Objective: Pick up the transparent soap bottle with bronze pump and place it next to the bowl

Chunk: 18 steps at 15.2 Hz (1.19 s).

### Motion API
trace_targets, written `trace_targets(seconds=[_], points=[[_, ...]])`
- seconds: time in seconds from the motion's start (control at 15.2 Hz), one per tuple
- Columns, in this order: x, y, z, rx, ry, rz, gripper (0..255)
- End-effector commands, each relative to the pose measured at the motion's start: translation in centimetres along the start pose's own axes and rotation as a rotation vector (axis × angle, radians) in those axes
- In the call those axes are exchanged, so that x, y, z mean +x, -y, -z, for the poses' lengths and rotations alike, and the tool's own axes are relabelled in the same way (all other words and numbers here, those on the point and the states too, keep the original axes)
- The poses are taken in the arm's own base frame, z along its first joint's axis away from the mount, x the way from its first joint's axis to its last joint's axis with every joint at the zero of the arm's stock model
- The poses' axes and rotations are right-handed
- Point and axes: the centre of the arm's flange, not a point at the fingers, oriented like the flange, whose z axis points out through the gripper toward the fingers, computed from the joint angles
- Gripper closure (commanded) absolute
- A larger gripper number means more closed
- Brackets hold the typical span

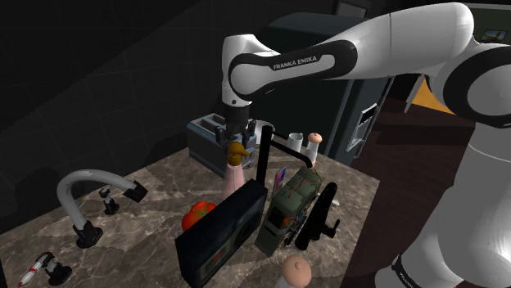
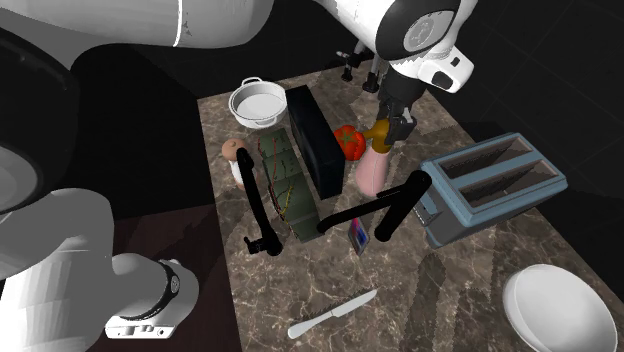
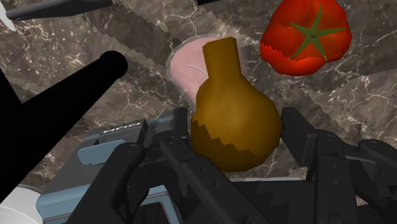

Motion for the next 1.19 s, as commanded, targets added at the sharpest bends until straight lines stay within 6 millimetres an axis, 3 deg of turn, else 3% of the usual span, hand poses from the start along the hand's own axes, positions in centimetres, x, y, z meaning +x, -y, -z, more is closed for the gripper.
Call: trace_targets(seconds=[0.0,1.12], points=[[0.0,0.0,0.0,0.0,0.0,0.0,255],[-0.4,0.2,8.9,0.0,0.0,0.0,255]])
